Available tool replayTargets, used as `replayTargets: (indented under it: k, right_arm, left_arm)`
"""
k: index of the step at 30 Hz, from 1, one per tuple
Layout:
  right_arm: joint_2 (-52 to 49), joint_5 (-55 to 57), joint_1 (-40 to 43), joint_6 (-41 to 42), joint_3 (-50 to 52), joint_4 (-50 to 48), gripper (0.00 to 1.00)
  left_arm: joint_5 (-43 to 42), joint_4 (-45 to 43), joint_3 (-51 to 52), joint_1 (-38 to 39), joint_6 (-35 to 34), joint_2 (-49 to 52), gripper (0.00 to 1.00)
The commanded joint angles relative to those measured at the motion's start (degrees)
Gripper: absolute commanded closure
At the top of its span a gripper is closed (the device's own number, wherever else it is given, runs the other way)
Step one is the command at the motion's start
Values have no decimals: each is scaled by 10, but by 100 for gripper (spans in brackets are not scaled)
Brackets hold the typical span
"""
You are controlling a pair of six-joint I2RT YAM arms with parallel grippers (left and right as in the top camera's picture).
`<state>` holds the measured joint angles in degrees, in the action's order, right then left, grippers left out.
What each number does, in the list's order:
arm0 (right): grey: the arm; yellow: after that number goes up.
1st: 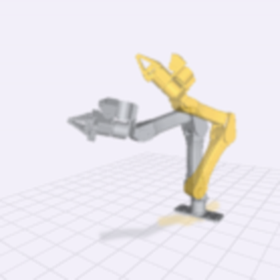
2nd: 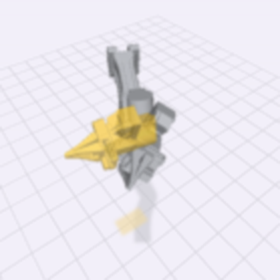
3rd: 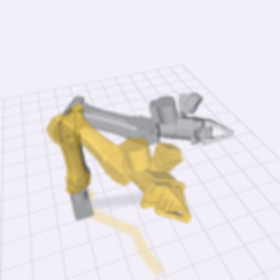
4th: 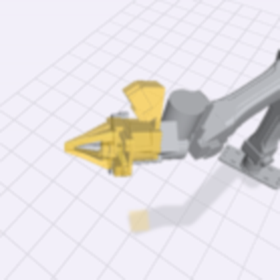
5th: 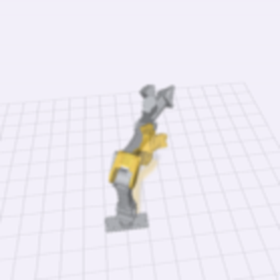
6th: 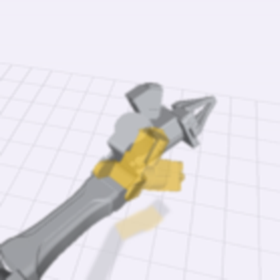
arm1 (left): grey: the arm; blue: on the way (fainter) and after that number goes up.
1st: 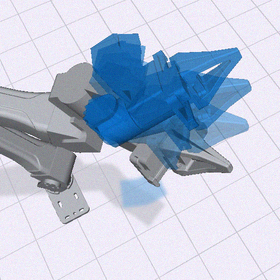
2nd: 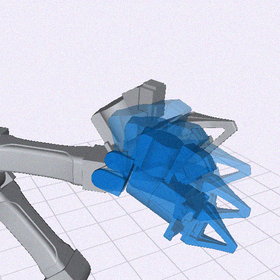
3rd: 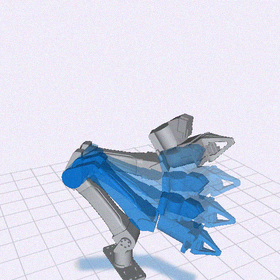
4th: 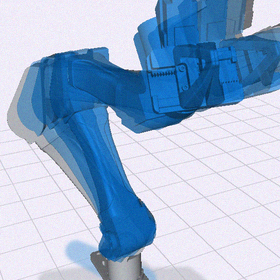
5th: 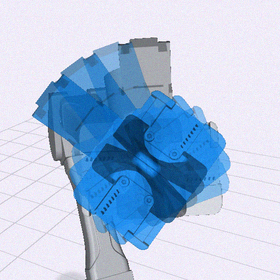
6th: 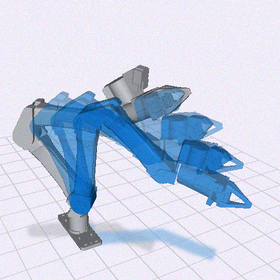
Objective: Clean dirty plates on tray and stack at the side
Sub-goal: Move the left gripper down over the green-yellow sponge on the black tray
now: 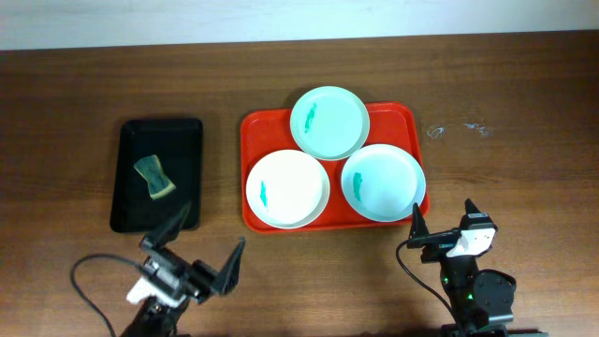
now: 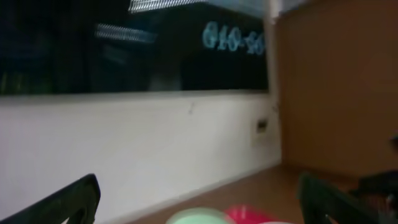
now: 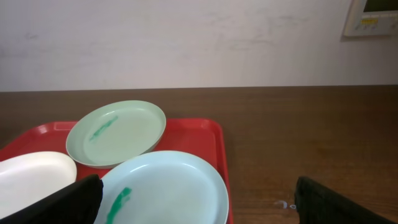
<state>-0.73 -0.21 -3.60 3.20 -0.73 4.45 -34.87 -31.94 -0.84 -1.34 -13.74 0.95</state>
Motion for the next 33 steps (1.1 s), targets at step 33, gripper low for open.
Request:
replayTargets:
  k: [33]
  right_arm:
    - [5, 5, -5, 2, 4, 2, 2]
  left_arm:
    - [466, 951, -949, -94, -111, 1047, 1]
